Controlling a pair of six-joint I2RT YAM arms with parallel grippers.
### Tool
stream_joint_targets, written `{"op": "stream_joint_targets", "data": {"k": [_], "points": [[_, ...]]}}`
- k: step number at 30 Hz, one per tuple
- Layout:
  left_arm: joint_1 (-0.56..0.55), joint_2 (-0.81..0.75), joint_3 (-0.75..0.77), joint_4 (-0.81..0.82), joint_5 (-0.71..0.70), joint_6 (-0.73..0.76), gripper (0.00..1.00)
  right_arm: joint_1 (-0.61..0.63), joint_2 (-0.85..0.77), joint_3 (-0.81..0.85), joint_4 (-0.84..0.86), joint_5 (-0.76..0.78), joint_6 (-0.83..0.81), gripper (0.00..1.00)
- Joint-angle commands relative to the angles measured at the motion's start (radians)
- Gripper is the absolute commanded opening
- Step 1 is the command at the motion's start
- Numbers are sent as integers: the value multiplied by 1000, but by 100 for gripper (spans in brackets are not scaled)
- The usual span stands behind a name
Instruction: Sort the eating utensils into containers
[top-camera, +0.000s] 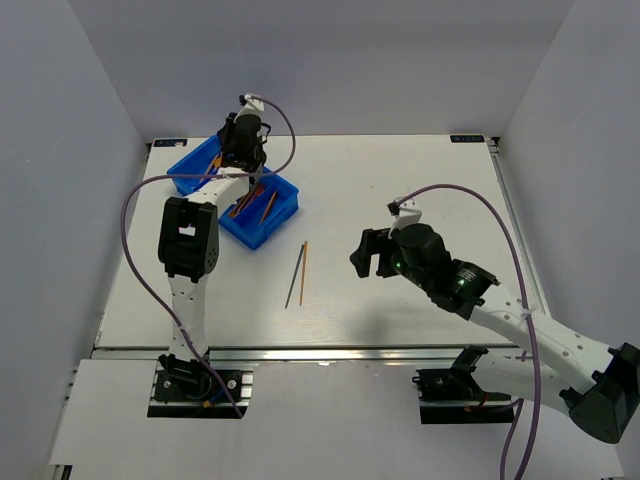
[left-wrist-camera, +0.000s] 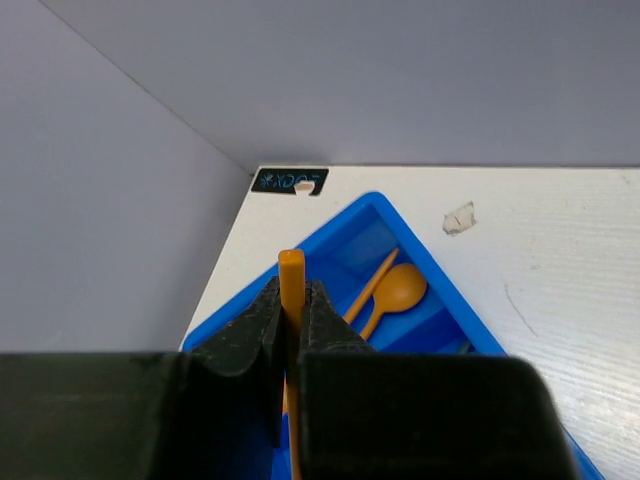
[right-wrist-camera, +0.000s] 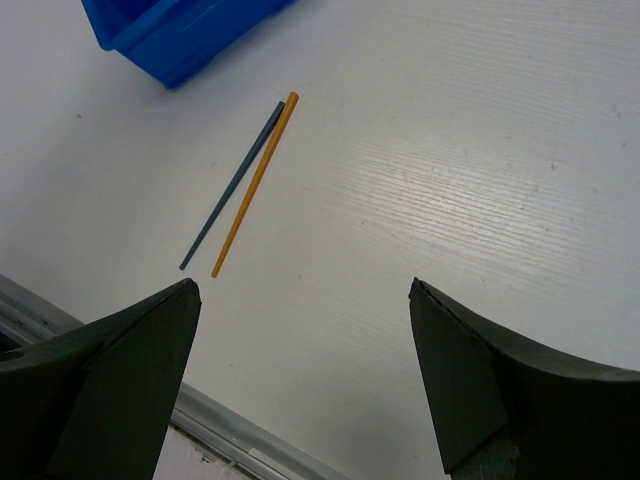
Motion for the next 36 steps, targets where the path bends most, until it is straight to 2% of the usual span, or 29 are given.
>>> {"op": "stream_joint_targets", "data": {"k": [1,6,7,8,11,12,14,15,18,20,22,24,25,27,28,29,30,31,32,33,34,35,36], "points": [[20,-13,-20,107,12,40,0,-6,44,-1,66,-29,-31,89],[29,13,-55,145,14,19,0,-6,87,-3,101,-55,-26,89],[29,13,-88,156,12,17,3,-6,101,-1,115,-59,-26,89],[29,14,-107,186,12,17,10,-6,107,0,118,-62,-23,89],[29,10,-158,216,-8,9,25,-6,131,6,123,-68,-22,89],[28,-1,-167,214,-14,-4,39,-6,136,9,126,-69,-22,89],[28,-27,-201,223,-14,-17,56,-6,161,19,132,-80,-22,89],[28,-67,-207,221,-14,-38,75,-6,173,25,132,-80,-23,89],[22,-148,-222,188,0,-105,84,-6,260,81,121,-62,-7,89],[18,-243,-219,140,20,-138,88,-4,369,159,80,-43,18,89],[2,-338,-205,92,8,-187,97,0,490,224,43,-20,65,89],[-20,-415,-211,18,32,-231,98,10,570,317,-2,50,113,89],[-26,-502,-219,-37,34,-256,98,17,645,348,-10,103,148,89],[-41,-594,-239,-132,57,-366,98,36,719,449,-52,141,173,88],[-41,-687,-245,-254,60,-421,98,40,793,488,-69,171,194,83],[-40,-734,-254,-332,67,-554,98,51,831,555,-79,182,196,79],[-40,-783,-294,-403,76,-605,98,53,898,590,-102,188,201,70],[-41,-835,-332,-503,90,-651,98,56,929,624,-116,185,204,65],[-40,-945,-380,-535,121,-702,98,59,961,656,-127,182,205,61],[-40,-1004,-508,-549,177,-708,98,59,1015,711,-136,181,205,52],[-40,-1062,-582,-531,202,-708,98,63,1036,736,-153,176,205,47],[-41,-1174,-656,-516,234,-690,98,68,1074,756,-161,176,205,46],[-40,-1220,-785,-495,229,-675,98,69,1090,788,-165,179,205,46]]}}
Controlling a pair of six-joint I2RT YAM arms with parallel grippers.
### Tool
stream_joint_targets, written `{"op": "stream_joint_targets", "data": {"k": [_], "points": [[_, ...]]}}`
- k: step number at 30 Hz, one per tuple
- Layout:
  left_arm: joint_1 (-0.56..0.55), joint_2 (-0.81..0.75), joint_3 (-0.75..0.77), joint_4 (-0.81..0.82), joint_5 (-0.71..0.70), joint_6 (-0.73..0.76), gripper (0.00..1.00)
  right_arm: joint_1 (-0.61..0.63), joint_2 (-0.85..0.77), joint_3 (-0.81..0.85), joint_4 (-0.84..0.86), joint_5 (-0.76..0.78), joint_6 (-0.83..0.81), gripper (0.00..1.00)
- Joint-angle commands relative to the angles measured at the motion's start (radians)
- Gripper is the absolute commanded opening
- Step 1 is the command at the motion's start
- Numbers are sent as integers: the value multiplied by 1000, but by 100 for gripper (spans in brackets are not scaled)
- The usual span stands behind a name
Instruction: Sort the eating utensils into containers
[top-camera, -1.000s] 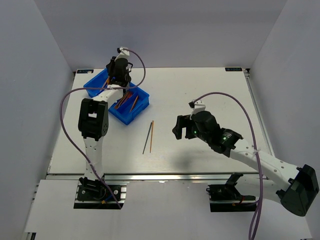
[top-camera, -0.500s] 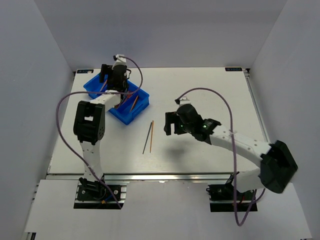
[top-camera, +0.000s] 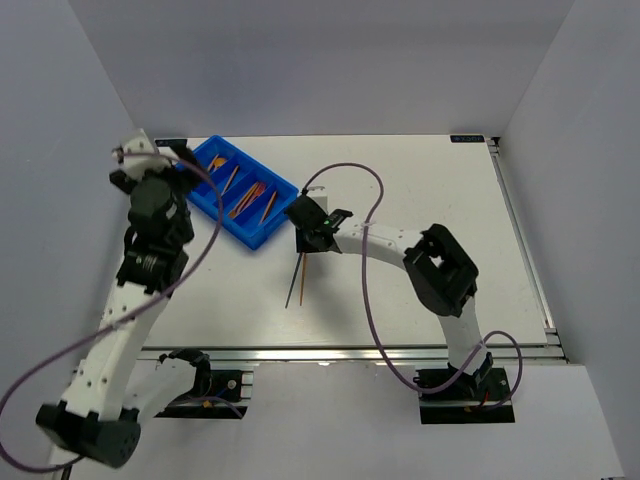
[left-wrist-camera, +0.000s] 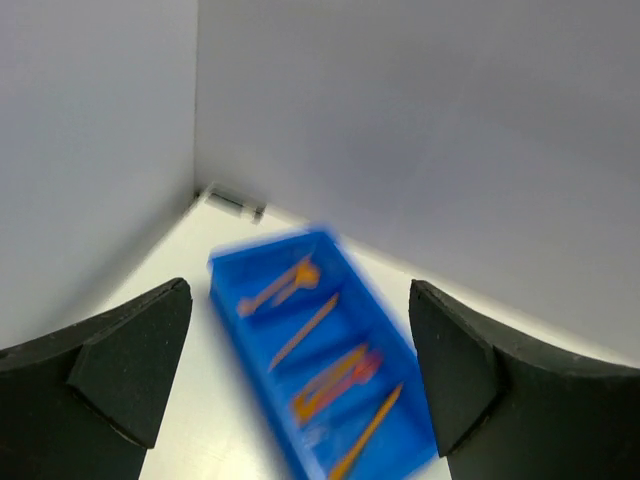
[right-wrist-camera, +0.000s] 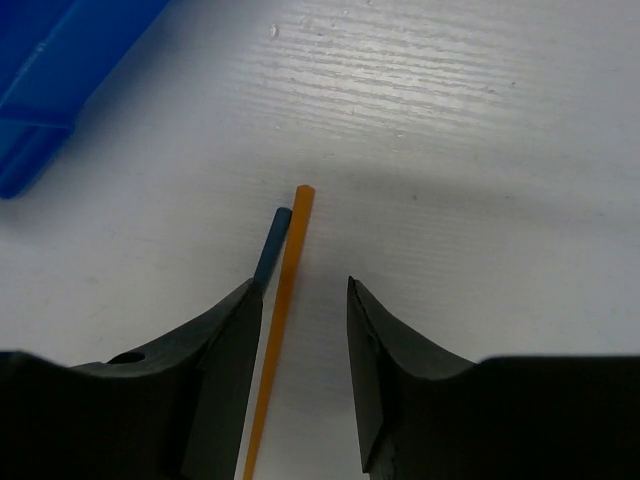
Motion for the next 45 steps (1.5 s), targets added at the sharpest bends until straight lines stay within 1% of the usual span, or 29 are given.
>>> {"op": "stream_joint_targets", "data": {"k": [1,3,6,14,17,19,20,22,23,24,26,27,28,29,30,31,32,33,34,35,36,37,38,39,40,42,43,45], "points": [[1,-104,-287,-151,82,-68,98,14,55,102,-77,40,22,45],[1,-163,-337,-172,53,-64,98,20,92,133,-99,36,27,43],[1,-194,-369,-189,47,-90,98,35,115,159,-132,62,44,43],[2,-141,-360,-203,85,-97,98,55,130,133,-144,65,75,42],[1,-144,-361,-203,94,-97,98,52,163,133,-123,24,73,40],[2,-150,-366,-201,96,-99,98,46,201,142,-144,-10,88,37],[2,-153,-369,-201,96,-99,98,41,216,141,-155,-18,97,32],[1,-155,-370,-203,100,-102,98,31,210,107,-158,-33,127,26],[2,-153,-369,-204,108,-105,98,29,183,81,-147,-39,134,23],[1,-151,-364,-204,131,-110,98,26,163,11,-129,-43,144,15],[2,-138,-358,-209,171,-128,98,12,111,-56,-75,-64,153,5],[2,-130,-351,-227,229,-142,98,6,97,-97,-67,-82,153,0],[2,-122,-335,-238,266,-160,98,-4,85,-109,-70,-82,151,0],[1,-115,-332,-244,316,-210,98,-8,51,-117,-80,-78,148,0],[1,-106,-335,-224,452,-241,98,-9,23,-138,-81,-64,136,0],[1,-101,-364,-198,529,-328,98,-6,-9,-161,-71,-66,121,0],[-2,-96,-390,-163,607,-381,98,-6,-100,-194,2,-84,98,0],[-8,-89,-424,-47,698,-430,98,-6,-157,-238,64,-142,51,0],[-36,-84,-489,22,822,-527,98,-8,-276,-345,139,-182,21,0],[-56,-84,-520,84,856,-575,98,-8,-331,-400,289,-222,-5,0],[-77,-84,-550,236,882,-617,98,-8,-386,-450,349,-283,-36,0],[-118,-81,-577,307,918,-687,98,-12,-432,-523,403,-309,-43,0],[-140,-76,-609,354,921,-712,98,-12,-508,-545,458,-332,-53,0],[-158,-69,-614,398,916,-726,98,-12,-536,-559,465,-351,-57,0],[-191,-47,-614,406,910,-740,97,-15,-557,-567,465,-358,-59,0],[-217,-23,-607,409,883,-742,95,-14,-612,-582,479,-391,-56,0],[-234,-1,-607,414,878,-748,90,-14,-641,-585,485,-395,-47,0],[-243,14,-611,432,873,-760,88,-14,-667,-597,517,-452,-37,0]]}}
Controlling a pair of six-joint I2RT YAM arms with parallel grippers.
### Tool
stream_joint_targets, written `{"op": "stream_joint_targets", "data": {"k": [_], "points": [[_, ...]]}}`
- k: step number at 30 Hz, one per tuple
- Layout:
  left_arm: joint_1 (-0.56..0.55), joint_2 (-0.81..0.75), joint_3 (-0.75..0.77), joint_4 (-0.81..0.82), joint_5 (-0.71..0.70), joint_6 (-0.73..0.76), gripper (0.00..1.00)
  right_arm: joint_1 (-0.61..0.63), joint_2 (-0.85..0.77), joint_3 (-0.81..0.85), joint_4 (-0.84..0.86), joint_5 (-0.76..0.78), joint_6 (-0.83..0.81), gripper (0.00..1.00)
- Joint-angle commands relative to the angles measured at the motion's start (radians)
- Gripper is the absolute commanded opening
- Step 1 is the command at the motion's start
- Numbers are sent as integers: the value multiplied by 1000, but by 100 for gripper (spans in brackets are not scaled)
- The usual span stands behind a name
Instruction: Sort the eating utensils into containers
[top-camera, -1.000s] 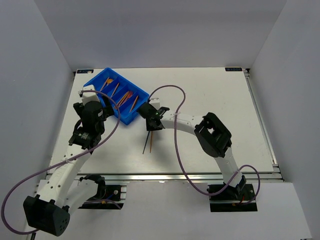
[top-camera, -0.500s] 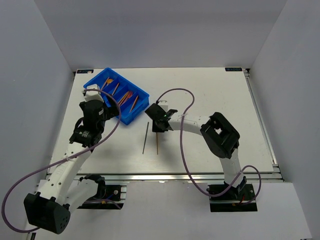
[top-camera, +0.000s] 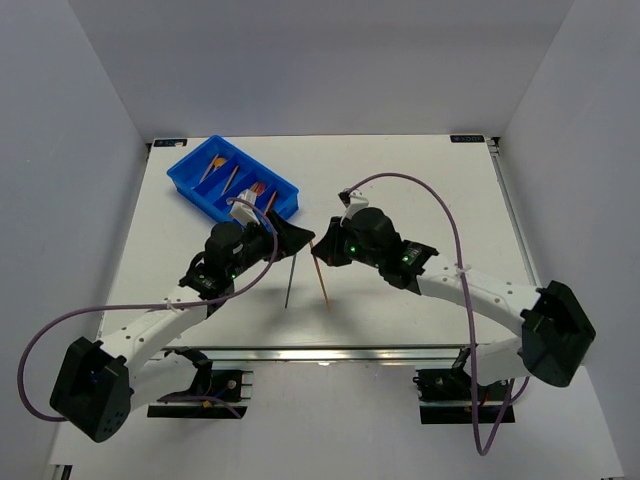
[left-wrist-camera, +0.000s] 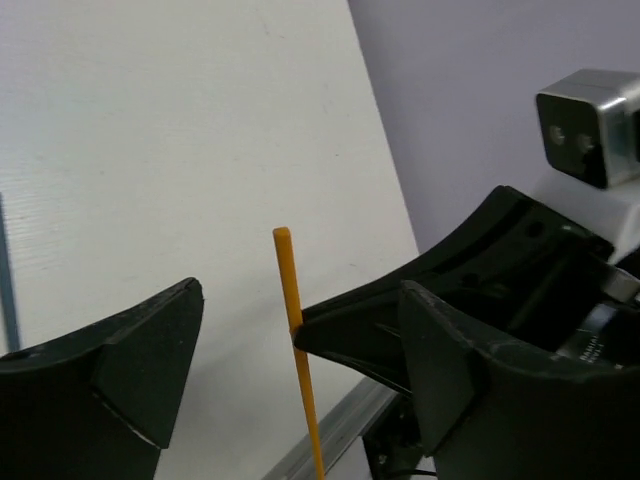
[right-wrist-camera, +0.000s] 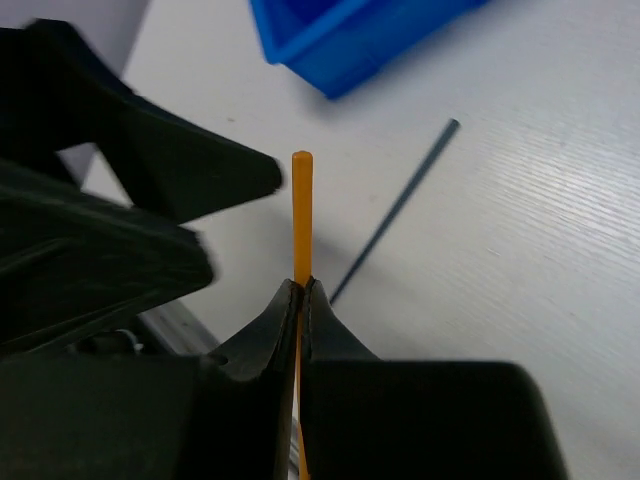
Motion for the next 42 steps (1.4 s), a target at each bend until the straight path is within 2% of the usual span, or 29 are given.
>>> {"op": "stream_joint_targets", "data": {"k": [1,3,4,5,7,8,9,11,12,13,14,15,16,17,18,19,20,21,22,23,24,25,26,27,29,32,35,38,42], "points": [[-21,13,7,122,25,-79,85,-1,-50,-27,120,-106,-10,0],[-27,22,2,144,28,-88,82,-1,-61,-20,134,-120,-7,0],[-32,24,2,153,33,-99,78,-1,-63,-12,120,-118,-9,0],[-33,30,2,160,39,-105,66,-1,-64,-4,120,-121,-15,0],[-36,39,4,170,48,-110,51,-1,-64,11,120,-131,-15,0],[-36,44,7,167,48,-110,34,-3,-64,15,122,-138,-16,0],[-36,57,10,159,47,-107,26,-1,-63,23,120,-149,-16,0],[-36,74,23,153,51,-98,1,-1,-64,22,129,-155,-16,0],[-36,88,31,135,54,-90,0,-1,-66,20,130,-148,-16,0],[-36,93,66,109,51,-55,0,-1,-78,16,123,-134,-13,10],[-35,94,95,70,33,-18,0,-4,-89,14,85,-106,-9,57],[-32,99,138,-74,-2,34,0,-13,-102,11,53,-23,12,76],[-24,108,254,-168,-116,173,0,-23,-137,2,22,18,17,88],[-20,123,327,-263,-197,256,0,-38,-155,-1,-13,58,23,89],[-16,151,411,-472,-311,333,0,-74,-171,-4,-124,135,33,89],[-13,229,495,-560,-539,488,0,-95,-208,-6,-172,164,51,90],[-10,278,652,-664,-643,569,0,-118,-228,-24,-206,184,53,89],[-6,326,721,-684,-758,634,0,-133,-250,-40,-226,190,47,89],[6,416,776,-679,-870,763,0,-160,-289,-56,-226,182,31,89],[17,458,857,-603,-1027,837,0,-170,-305,-81,-226,169,20,89],[31,496,887,-546,-1077,920,0,-182,-320,-89,-228,162,10,89],[104,603,951,-337,-1101,1118,0,-188,-349,-96,-260,155,-24,89],[105,604,952,-335,-1101,1172,0,-188,-359,-96,-260,155,-24,89],[118,669,964,-183,-1086,1232,0,-190,-366,-103,-266,147,-44,89],[166,740,1017,-82,-1087,1316,0,-191,-389,-109,-283,141,-61,89],[227,860,1132,-22,-966,1320,0,-196,-415,-104,-344,164,-81,89],[250,958,1166,91,-925,1373,0,-196,-472,-144,-358,156,-98,89],[263,1036,1169,168,-896,1398,0,-198,-518,-187,-322,126,-101,89],[274,1093,1099,358,-889,1429,0,-196,-531,-190,-291,101,-112,89]]}}
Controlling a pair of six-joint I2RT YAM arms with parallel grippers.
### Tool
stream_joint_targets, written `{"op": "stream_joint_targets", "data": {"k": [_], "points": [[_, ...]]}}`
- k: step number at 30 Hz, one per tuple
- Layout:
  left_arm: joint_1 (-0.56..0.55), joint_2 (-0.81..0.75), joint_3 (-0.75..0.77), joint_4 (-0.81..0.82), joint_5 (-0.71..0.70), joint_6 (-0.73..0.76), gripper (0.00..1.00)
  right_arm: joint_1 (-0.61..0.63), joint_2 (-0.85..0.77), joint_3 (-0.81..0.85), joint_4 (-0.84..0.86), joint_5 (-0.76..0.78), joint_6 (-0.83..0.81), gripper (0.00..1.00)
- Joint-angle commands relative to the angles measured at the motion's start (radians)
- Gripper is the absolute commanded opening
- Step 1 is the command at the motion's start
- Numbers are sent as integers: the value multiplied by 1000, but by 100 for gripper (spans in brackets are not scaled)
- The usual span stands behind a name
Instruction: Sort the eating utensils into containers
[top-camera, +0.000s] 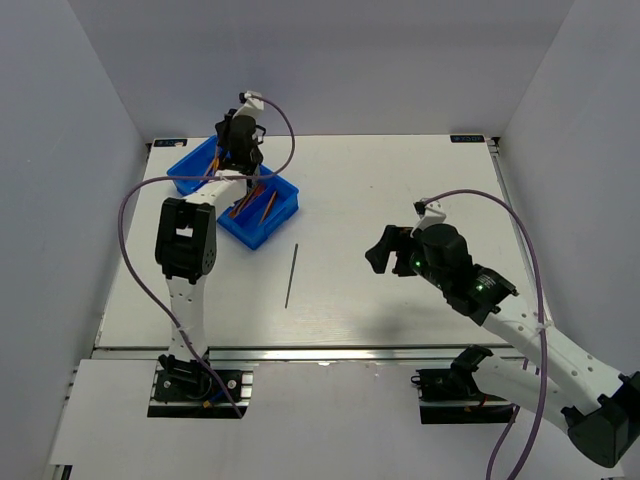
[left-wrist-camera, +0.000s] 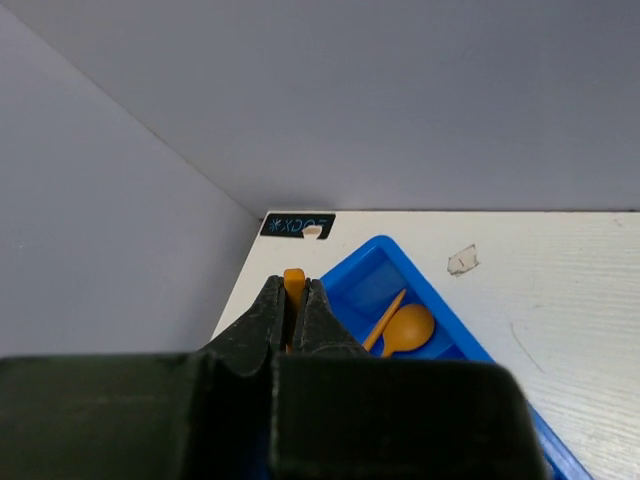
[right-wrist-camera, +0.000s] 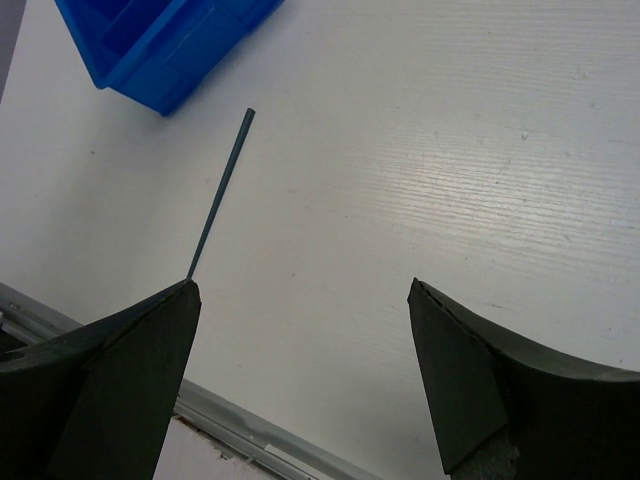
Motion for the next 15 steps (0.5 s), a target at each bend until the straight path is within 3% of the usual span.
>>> {"op": "stream_joint_targets", "data": {"k": [1,5,7,8,9,11,12,15], "points": [[-2,-6,-27,227,24,57,0,-7,-13,2,48,-26,-31,89],[-1,17,-77,277,28,16,0,-5,16,25,62,-29,-42,89],[-1,16,-103,276,28,6,7,-5,30,36,68,-30,-46,89],[-1,13,-117,284,24,5,12,-7,41,36,76,-30,-46,89],[-1,-2,-133,294,18,3,31,-5,48,36,81,-30,-46,89],[-2,-38,-197,297,36,-1,45,-5,70,34,99,-36,-43,89],[-5,-86,-228,326,42,-1,57,-5,78,33,105,-40,-40,90],[-19,-176,-332,357,56,-18,74,-4,142,37,152,-62,-45,89]]}}
